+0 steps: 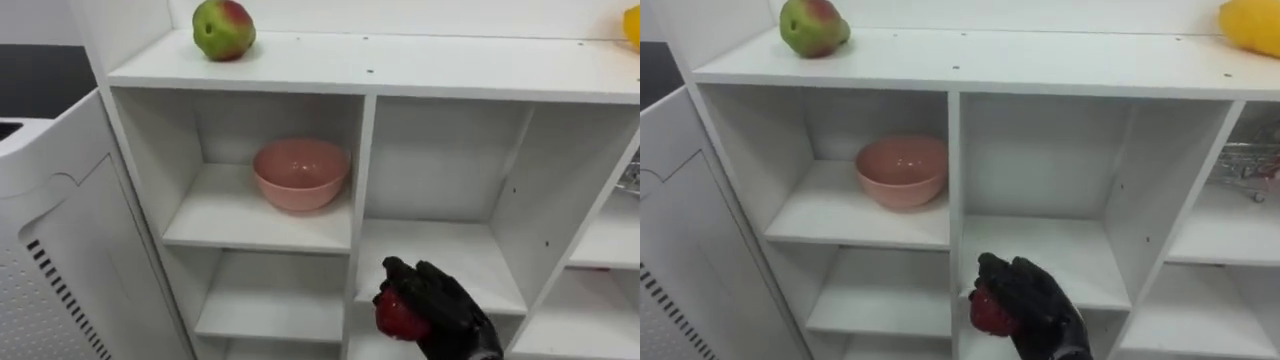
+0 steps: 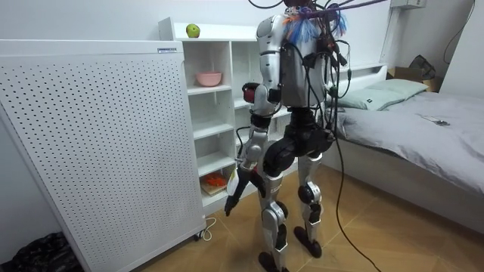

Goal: Arrange fruit in the closet

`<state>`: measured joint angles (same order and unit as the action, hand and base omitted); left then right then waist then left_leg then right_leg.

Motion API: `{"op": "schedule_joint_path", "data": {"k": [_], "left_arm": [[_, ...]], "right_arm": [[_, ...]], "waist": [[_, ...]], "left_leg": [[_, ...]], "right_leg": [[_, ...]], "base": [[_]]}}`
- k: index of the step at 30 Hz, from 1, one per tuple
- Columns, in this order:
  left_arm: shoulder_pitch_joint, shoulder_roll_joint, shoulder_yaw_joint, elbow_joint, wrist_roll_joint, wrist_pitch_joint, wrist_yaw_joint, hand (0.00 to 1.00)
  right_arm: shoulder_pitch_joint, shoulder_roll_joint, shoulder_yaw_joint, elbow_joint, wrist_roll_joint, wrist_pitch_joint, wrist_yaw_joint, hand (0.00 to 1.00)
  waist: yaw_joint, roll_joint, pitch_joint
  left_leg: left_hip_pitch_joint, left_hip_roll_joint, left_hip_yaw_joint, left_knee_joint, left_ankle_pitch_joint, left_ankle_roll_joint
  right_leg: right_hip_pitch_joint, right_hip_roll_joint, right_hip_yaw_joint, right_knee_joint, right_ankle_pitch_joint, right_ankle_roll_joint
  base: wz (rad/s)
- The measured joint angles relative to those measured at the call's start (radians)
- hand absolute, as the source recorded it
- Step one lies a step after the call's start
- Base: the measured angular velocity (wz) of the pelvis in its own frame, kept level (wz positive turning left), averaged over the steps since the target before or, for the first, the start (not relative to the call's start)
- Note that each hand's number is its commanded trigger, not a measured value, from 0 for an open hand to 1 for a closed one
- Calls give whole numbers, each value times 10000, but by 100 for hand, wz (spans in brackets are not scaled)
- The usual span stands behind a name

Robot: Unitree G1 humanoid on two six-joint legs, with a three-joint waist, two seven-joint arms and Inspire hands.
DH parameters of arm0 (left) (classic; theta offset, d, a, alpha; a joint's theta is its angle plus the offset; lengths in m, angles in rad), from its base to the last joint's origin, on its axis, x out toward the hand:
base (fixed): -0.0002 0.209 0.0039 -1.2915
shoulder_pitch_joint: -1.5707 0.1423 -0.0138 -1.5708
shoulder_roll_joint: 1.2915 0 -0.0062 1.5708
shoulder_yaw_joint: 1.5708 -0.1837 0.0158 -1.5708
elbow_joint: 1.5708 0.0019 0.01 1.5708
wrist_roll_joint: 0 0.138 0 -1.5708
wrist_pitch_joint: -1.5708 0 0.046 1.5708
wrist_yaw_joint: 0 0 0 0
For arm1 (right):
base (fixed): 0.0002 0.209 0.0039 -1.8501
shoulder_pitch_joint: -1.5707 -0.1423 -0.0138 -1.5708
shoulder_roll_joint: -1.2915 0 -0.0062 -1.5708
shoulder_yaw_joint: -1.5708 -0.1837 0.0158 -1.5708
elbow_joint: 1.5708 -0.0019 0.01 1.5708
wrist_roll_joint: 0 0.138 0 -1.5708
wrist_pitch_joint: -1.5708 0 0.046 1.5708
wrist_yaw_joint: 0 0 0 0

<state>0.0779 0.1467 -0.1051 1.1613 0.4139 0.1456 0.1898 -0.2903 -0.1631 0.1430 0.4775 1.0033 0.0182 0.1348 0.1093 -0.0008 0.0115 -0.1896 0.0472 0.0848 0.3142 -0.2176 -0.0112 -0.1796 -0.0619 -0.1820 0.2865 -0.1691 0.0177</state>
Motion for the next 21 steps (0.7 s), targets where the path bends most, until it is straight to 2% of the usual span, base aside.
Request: {"op": "schedule_joint_path", "data": {"k": [2, 3, 8, 11, 13, 15, 21], "left_arm": [[-15, -24, -95, -20, -313, 2, -3, 0], [-30, -53, -233, -21, -488, -10, -8, 0], [-53, -277, -443, 3, -1021, 12, -9, 0], [45, -296, -624, -110, -1182, 13, -11, 0], [87, -276, -753, -205, -1469, 12, -6, 0], [85, -282, -756, -351, -1548, 4, 9, 0], [-6, -246, -806, -460, -1925, -6, 232, 0]], "right_arm": [[-52, 155, -77, 653, 572, -11, -10, 100], [-80, 155, -88, 999, 1106, -10, -11, 100], [-125, 177, -411, 2092, 2959, -9, -198, 100], [-205, 150, -699, 2785, 3922, -9, -348, 100], [-412, 125, -941, 3054, 4546, -63, -442, 100], [-953, -4, -1347, 3739, 4959, -70, -665, 100], [-2381, -158, -2215, 4588, 5882, -78, -1150, 100]], "waist": [[14, 61, 40], [38, 133, 92], [130, 359, 237], [251, 312, 259], [264, 286, 269], [270, 228, 290], [342, 128, 293]], "left_leg": [[-413, 1, -28, 271, 0, 7], [-757, -1, -44, 502, -5, 17], [-2172, -119, -90, 1194, 31, 156], [-2846, -278, -30, 1448, 85, 189], [-3360, -332, -24, 1626, 159, 196], [-3828, -430, -19, 1738, 293, 214], [-4614, -439, 101, 2045, 313, 236]], "right_leg": [[-344, -45, -113, 216, -5, -8], [-641, -78, -136, 416, -10, -17], [-2110, -309, -86, 1450, -196, -85], [-3086, -489, 181, 2223, -489, -87], [-3683, -607, 181, 2585, -546, -128], [-4253, -764, 173, 2974, -611, -193], [-5141, -912, 164, 3419, -607, -296]], "base": [[10], [14], [8], [3], [8], [14], [0]]}}
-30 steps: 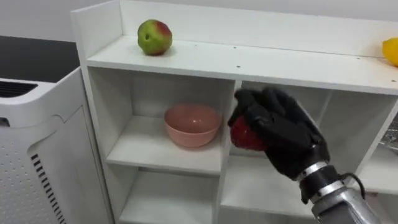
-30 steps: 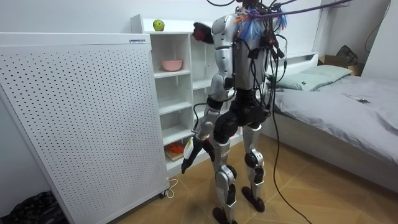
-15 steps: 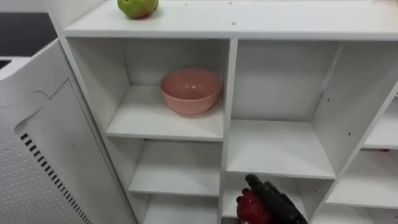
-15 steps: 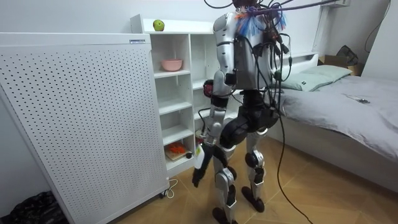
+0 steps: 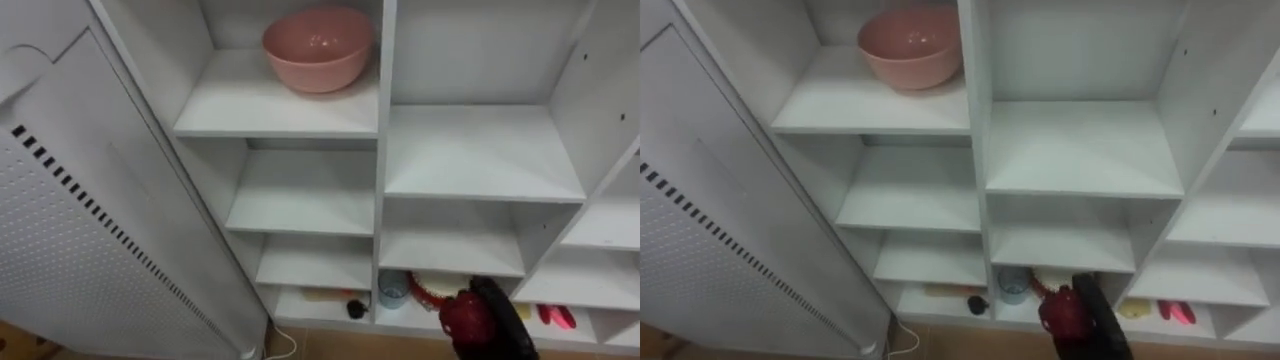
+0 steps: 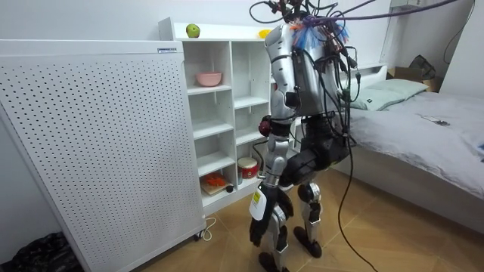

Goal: Arrange fruit in the closet

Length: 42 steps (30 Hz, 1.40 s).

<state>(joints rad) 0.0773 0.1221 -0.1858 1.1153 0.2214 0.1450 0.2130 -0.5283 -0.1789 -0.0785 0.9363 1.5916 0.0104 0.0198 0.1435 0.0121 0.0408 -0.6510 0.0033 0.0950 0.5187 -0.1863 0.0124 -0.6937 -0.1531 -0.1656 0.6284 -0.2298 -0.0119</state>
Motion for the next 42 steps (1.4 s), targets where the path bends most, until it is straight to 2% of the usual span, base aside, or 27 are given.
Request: {"op": "schedule_joint_path", "data": {"k": [3, 6, 11, 16, 17, 18, 27, 33, 42], "left_arm": [[1, 34, -363, -57, -358, 12, 96, 0], [-5, 29, -399, -147, -388, 14, 146, 0], [-124, 46, -425, -239, -615, 15, 192, 0], [-225, 62, -564, -358, -624, 17, 156, 0], [-216, 65, -566, -357, -624, 24, 156, 0], [-200, 66, -588, -359, -625, 25, 154, 0], [16, 72, -667, -769, -735, 30, 155, 0], [17, 116, -677, -868, -735, 22, 109, 0], [20, 265, -936, -1124, -736, -8, 109, 0]], "right_arm": [[-641, -235, -376, 39, 625, 20, -325, 100], [-1129, -477, -761, 67, 617, -21, -562, 100], [-1688, -875, -954, 271, 541, -4, -955, 100], [-2039, -1256, -1015, 270, 545, -103, -1383, 100], [-2044, -1285, -1021, 270, 551, -108, -1426, 90], [-2104, -1333, -1024, 265, 579, -134, -1518, 0], [-2718, -1488, -1410, 256, 528, -639, -2187, 0], [-3114, -1789, -1408, 256, 521, -729, -2351, 0], [-3143, -1810, -1404, 256, 508, -850, -2369, 0]], "waist": [[6, -21, 0], [38, -14, -4], [49, -13, -3], [303, -10, -3], [319, -6, -6], [341, -6, -5], [387, 41, -31], [519, 56, -27], [561, 197, -39]], "left_leg": [[-401, 0, 2, 171, 2, 14], [-704, 34, 31, 332, 14, 33], [-1061, 19, 346, 563, -18, 112], [-1609, 8, 559, 974, -109, 188], [-1672, 13, 557, 1033, -125, 184], [-1783, 20, 558, 1096, -138, 173], [-2094, 69, 551, 1423, -228, 159], [-2130, 28, 537, 1465, -251, 198], [-2154, 7, 552, 1589, -316, 259]], "right_leg": [[-354, -12, 2, 119, -13, 9], [-593, -8, -44, 165, -15, 9], [-1004, -191, -19, 573, -175, 15], [-1734, -307, 200, 1188, -331, -9], [-1802, -308, 210, 1245, -355, -15], [-1919, -314, 222, 1334, -374, -33], [-2185, -391, 116, 1593, -449, -116], [-2184, -492, 7, 1637, -485, -103], [-2179, -548, 7, 1727, -533, -66]], "base": [[7], [8], [8], [-2], [0], [0], [0], [4], [1]]}}
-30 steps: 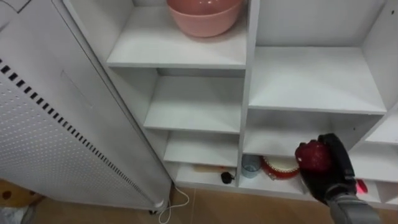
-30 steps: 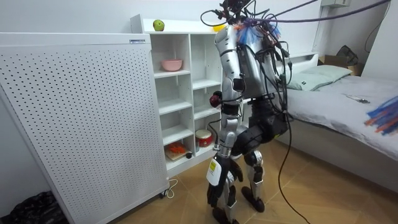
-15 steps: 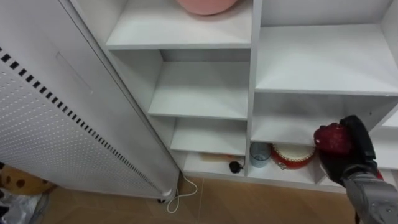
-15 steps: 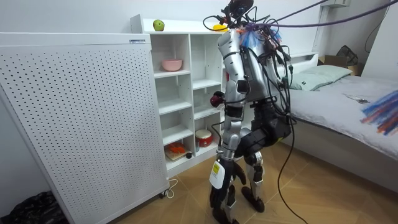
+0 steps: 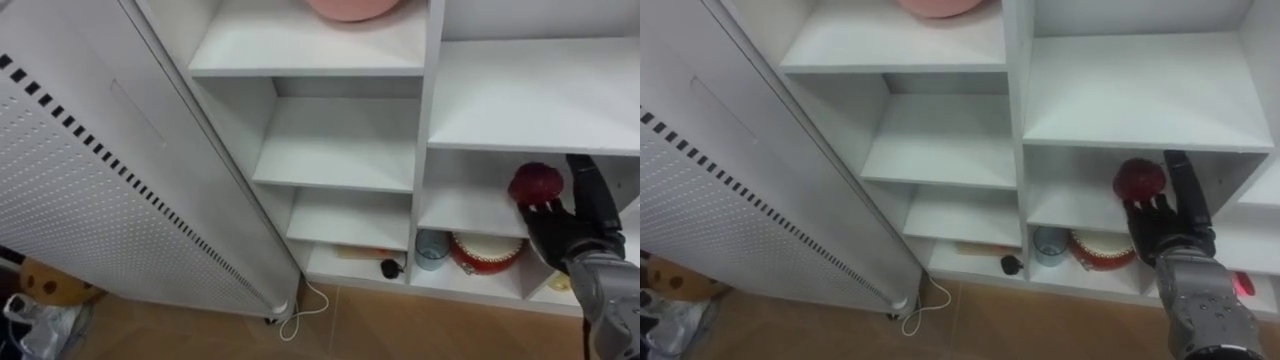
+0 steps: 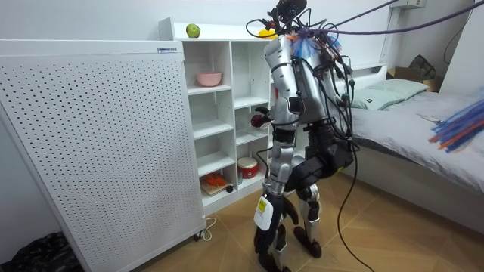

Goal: Arrange fruit in the closet

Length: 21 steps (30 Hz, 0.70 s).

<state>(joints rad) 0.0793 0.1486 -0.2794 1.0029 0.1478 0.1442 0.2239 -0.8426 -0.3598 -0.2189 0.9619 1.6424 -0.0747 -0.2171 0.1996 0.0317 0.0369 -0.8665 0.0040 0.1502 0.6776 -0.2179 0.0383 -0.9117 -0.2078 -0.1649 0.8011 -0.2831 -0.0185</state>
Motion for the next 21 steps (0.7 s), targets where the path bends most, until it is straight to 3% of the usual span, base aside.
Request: {"op": "schedule_joint_path", "data": {"k": [21], "left_arm": [[187, 40, -213, -23, -197, 2, 15, 0]], "right_arm": [[5, -20, -1, 2, 21, 23, 19, 0]], "waist": [[-15, 42, -7]], "left_leg": [[74, 6, -1, 14, 0, -2]], "right_leg": [[73, 16, 5, 14, -1, -2]], "base": [[0]]}}
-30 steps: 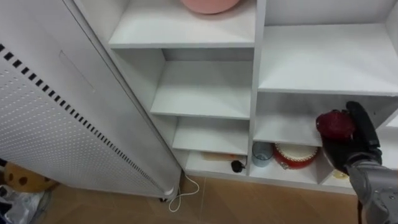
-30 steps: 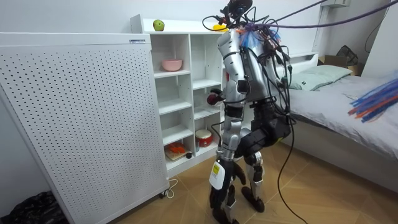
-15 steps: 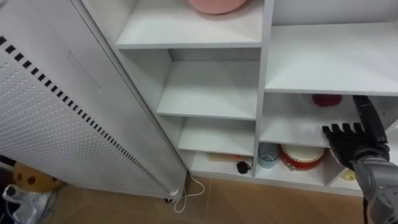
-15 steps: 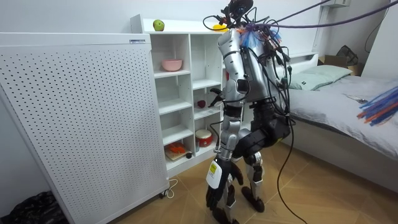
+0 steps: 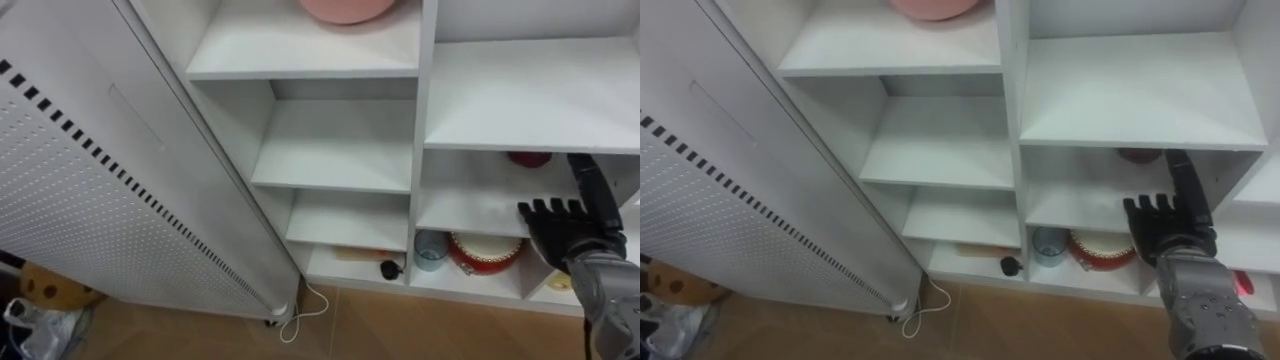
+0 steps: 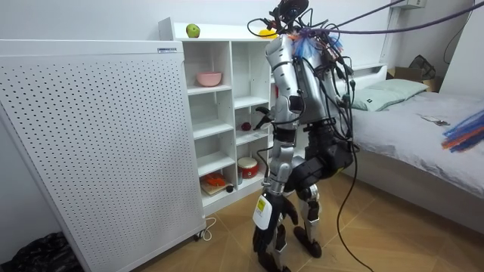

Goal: Arrange fruit in the closet

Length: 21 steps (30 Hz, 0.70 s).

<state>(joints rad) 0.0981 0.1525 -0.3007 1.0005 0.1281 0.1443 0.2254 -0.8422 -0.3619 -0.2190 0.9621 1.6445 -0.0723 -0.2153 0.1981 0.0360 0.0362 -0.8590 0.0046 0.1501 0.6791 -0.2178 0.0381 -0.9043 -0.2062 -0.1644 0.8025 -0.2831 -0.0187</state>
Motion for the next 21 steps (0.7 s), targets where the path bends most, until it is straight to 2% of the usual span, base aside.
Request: {"op": "schedule_joint_path", "data": {"k": [1, 5, 8, 10, 14, 16, 19, 21], "left_arm": [[0, -5, -11, -1, -10, 3, -13, 0], [4, -9, 37, -14, 2, 33, -166, 0], [11, -9, 126, 130, 57, 32, -370, 0], [21, 0, 142, 457, 56, 31, -423, 0], [37, 110, 427, 603, 452, 9, -649, 0], [58, 204, 614, 648, 888, -33, -636, 0], [33, 231, 1058, 812, 1264, -172, -582, 0], [113, 262, 1302, 828, 1458, -342, -468, 0]], "right_arm": [[4, -2, -3, 21, -9, -1, 38, 0], [98, -30, -2, 534, -107, 103, 224, 0], [729, -39, 20, 1123, -407, 301, 817, 0], [1440, -37, 33, 2133, -473, 558, 1169, 0], [2762, -9, 46, 3281, -1206, 688, 1460, 0], [3901, 285, 389, 3344, -1795, 691, 1456, 0], [4672, 600, 775, 3430, -2318, 732, 1516, 0], [5512, 897, 1281, 3643, -3018, 738, 1758, 0]], "waist": [[-11, 46, 22], [-37, 148, 22], [34, 180, 39], [33, 190, 38], [-73, 178, 39], [-321, 131, 40], [-659, 45, 28], [-883, -159, -69]], "left_leg": [[74, -1, -22, 0, 0, -1], [514, -6, -125, -35, -52, -42], [1147, 79, -183, -343, -70, -75], [1817, 138, -189, -714, -58, -99], [2551, 182, -295, -1281, 4, -155], [3201, 157, -316, -1725, 34, -161], [3891, 170, -312, -2198, 65, -206], [4747, 161, -326, -2804, 126, -266]], "right_leg": [[99, 5, -30, -16, -2, 2], [616, 36, -102, -104, -57, 37], [1352, 194, -166, -498, -57, 78], [2076, 349, -194, -1003, 16, 148], [2968, 459, -463, -1819, 254, 147], [3636, 514, -522, -2269, 298, 206], [4351, 635, -552, -2790, 369, 254], [5215, 745, -593, -3403, 423, 311]], "base": [[0], [1], [-2], [-10], [-4], [2], [-3], [0]]}}
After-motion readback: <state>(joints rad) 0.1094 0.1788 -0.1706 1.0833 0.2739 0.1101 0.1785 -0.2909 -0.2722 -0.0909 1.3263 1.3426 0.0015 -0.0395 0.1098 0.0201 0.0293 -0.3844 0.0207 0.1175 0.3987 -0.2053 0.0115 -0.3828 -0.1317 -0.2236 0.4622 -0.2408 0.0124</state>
